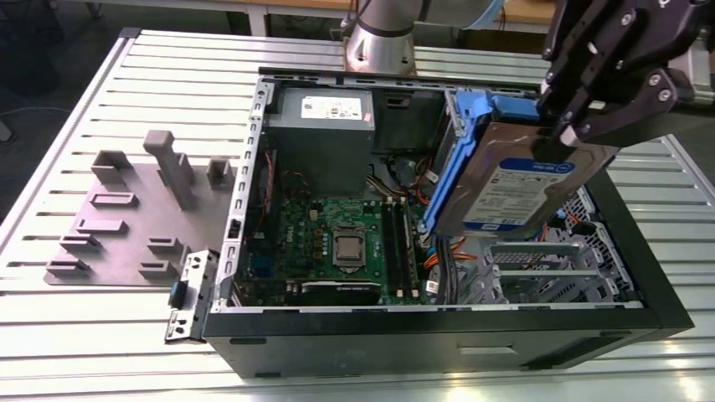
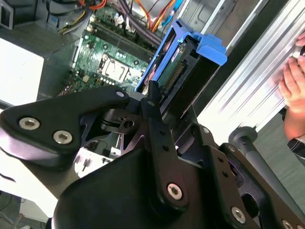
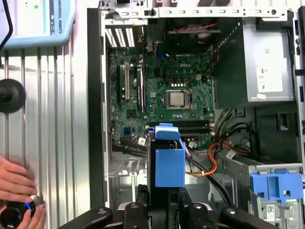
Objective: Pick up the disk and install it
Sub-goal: 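Pick up the disk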
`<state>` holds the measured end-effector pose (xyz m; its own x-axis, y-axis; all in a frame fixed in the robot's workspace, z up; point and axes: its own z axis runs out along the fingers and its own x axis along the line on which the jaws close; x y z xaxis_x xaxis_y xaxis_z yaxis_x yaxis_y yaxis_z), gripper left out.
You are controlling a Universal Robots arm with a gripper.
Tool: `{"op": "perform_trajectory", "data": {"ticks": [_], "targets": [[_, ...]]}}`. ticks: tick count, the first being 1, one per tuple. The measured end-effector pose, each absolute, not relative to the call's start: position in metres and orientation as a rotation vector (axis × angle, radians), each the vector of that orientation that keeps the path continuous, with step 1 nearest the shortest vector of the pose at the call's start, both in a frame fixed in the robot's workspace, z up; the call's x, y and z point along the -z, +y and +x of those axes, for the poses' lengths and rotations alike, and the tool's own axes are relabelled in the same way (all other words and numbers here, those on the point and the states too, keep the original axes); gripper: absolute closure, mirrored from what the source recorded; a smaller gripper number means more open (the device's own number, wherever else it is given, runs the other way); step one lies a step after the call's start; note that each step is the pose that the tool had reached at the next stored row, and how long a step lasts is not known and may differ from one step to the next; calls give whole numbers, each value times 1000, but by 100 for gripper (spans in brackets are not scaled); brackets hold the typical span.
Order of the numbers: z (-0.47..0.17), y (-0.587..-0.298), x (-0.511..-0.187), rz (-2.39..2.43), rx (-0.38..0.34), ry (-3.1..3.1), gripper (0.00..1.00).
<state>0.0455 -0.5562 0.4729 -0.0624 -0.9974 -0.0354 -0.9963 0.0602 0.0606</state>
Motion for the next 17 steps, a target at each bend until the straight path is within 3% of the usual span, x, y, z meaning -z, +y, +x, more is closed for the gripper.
{"op": "perform_trajectory", "data": {"ticks": [17], "targets": [[78,-571,-473,2140,107,-2276,65]]}}
